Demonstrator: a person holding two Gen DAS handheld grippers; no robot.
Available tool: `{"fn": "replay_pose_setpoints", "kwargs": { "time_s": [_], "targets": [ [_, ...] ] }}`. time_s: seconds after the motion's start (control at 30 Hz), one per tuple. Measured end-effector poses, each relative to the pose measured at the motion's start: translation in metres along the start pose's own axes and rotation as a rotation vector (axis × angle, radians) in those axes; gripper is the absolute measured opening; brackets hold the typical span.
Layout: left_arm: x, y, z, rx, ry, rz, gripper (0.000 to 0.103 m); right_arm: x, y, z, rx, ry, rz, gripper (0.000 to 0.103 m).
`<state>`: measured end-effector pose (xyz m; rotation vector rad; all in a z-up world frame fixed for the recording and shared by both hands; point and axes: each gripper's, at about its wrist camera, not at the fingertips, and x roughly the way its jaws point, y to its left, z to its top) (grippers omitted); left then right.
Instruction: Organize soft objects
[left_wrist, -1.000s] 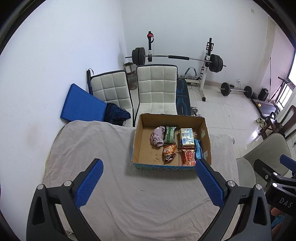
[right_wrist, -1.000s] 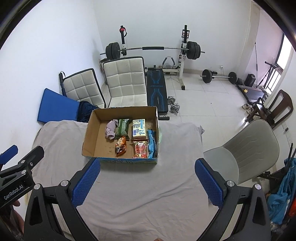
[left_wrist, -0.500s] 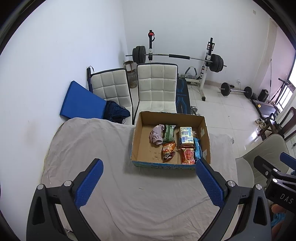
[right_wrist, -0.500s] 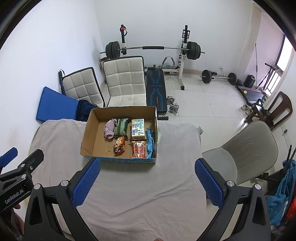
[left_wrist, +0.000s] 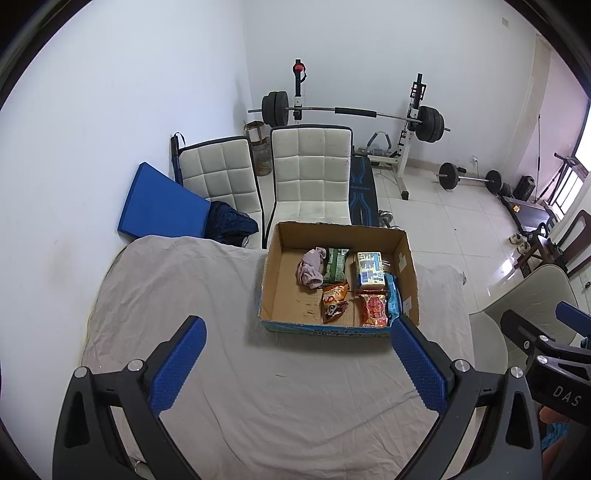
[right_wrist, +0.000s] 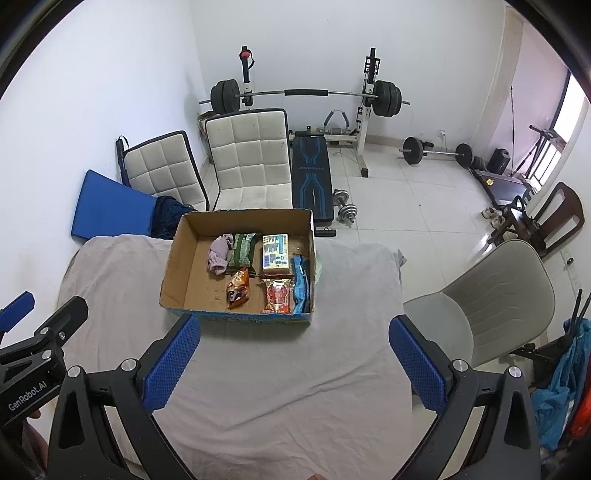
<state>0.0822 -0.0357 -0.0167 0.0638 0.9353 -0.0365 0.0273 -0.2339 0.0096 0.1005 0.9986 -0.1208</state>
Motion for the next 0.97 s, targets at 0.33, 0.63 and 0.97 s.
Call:
{"fn": "replay_pose_setpoints", "kwargs": {
  "time_s": [0.33, 0.63, 0.97],
  "targets": [
    [0.0014, -0.0005, -0.0004, -0.003, 0.005, -0.003, 0.102, 0.0028, 0.0029, -0.0009, -0.004, 0.009, -0.005, 0.103],
    [0.0017, -0.0003, -0.0001, -0.002, 0.004, -0.004, 0.102, 0.0028, 0.0035, -0.0016, -0.002, 0.009, -0.009, 0.103],
    [0.0029, 0.0006, -0.0005, -0.002, 0.008, -0.005, 0.102, 0.0044, 0.0058, -0.0029, -0.016, 0.009, -0.012, 0.103]
  ]
}}
